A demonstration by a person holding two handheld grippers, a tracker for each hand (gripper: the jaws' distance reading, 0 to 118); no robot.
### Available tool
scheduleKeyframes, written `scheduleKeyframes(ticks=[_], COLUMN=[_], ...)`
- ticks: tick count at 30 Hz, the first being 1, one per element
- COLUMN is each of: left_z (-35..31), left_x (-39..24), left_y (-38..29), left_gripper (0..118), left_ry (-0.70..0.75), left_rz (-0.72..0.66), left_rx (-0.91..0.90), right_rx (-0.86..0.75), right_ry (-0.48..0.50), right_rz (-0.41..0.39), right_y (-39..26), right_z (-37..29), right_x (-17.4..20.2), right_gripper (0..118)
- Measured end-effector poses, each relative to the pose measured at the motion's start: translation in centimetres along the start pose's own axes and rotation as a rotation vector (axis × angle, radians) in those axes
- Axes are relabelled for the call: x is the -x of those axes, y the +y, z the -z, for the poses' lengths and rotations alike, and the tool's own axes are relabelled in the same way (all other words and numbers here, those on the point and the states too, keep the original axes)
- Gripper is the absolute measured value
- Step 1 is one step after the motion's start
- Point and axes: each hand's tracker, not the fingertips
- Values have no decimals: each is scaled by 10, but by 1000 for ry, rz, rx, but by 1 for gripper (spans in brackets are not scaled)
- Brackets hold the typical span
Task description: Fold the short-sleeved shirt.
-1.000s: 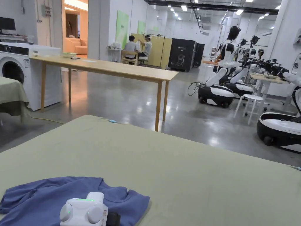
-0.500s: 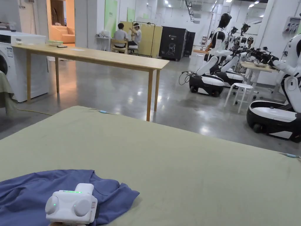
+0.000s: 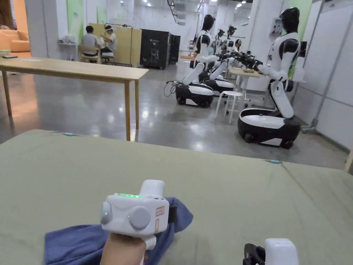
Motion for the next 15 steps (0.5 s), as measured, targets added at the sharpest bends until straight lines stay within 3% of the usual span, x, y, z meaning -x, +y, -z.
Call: scheduleKeyframes(ticks=[7,10,15], left_z=[80,102,151], left_x=[-137,-190,-202], left_y=[-26,-67,-125], left_gripper=[9,9,11], left_ry=[-197,-183,-54], left_rz=[78,141,191], left_rx=[109,198,290], right_rx=[1,21,36], right_ry=[-121,-165,-196], right_rz=[32,57,71], right_y=[-16,-28,-48], right_z=[-33,-40,-48], right_x=[-71,-100,-134], right_gripper=[1,1,1])
